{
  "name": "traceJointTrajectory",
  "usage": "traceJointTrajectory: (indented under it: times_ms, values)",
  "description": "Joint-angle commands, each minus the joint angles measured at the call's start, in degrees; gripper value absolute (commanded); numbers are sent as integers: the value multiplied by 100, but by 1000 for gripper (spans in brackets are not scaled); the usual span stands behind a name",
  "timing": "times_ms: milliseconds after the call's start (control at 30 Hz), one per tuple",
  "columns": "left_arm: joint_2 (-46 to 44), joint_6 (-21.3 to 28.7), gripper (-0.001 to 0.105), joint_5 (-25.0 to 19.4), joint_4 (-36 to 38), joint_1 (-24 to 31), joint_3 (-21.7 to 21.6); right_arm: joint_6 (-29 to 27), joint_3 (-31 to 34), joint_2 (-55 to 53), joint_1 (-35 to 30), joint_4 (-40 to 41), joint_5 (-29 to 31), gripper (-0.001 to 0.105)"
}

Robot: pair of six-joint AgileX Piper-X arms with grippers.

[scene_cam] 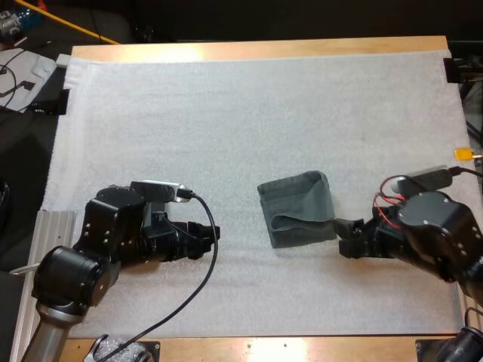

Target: Pick towel from pile, fold and stack

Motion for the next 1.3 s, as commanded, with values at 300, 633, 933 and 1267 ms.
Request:
traceJointTrajectory:
  times_ms: [300, 633, 933, 1267]
  values:
    - [743, -551, 71, 808, -1819, -45, 939, 41, -41, -584, 13, 88, -32, 67]
    - [2387, -707, 71, 758, -2906, -545, 1105, 115, -21, -573, 24, 135, -86, 67]
    - [3482, -1227, 70, 1055, -3778, -479, 1093, 141, -38, -550, 7, 335, 19, 68]
    - [4402, -1416, 70, 1398, -4296, -478, 1037, 182, -45, -579, 12, 586, 48, 68]
